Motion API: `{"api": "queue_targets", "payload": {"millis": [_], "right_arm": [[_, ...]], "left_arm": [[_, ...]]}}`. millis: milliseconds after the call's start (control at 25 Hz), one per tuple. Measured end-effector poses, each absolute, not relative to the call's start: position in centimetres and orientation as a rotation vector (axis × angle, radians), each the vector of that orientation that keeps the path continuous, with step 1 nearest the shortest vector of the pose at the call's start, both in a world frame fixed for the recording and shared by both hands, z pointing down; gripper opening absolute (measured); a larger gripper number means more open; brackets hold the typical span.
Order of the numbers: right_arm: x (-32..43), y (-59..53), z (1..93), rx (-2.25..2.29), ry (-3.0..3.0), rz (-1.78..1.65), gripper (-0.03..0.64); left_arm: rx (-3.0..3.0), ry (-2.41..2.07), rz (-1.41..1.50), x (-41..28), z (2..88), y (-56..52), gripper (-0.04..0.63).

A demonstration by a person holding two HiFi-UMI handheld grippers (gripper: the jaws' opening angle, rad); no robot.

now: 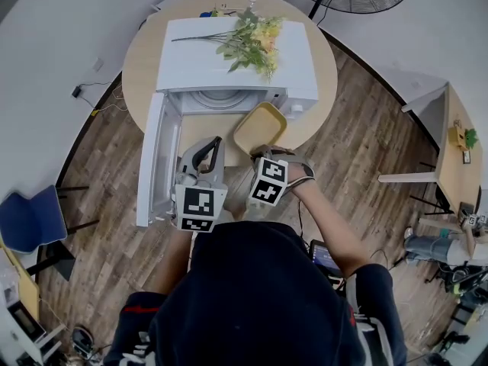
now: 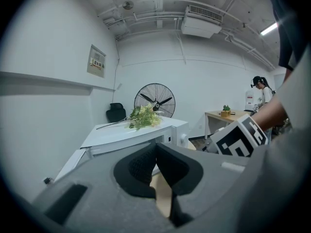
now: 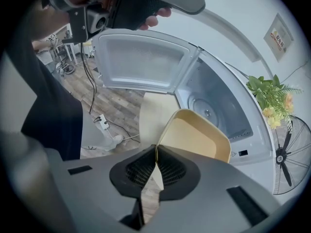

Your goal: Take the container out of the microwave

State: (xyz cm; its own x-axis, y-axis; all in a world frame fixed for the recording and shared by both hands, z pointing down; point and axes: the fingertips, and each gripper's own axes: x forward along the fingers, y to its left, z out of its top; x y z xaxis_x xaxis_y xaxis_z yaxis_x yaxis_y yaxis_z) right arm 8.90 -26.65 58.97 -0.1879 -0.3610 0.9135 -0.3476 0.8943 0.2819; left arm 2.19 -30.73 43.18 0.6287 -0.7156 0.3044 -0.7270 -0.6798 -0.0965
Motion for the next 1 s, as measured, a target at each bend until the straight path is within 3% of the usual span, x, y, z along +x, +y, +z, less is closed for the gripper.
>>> {"api": "queue_targets", "payload": {"millis": [1000], "right_arm": [[8.8,-27.2,59.1,0.505,-1.808,0.004,0.018]], "left_arm": [[2.792,-1.260,0.497,2.2,43.1,-31.9,0.014]]}}
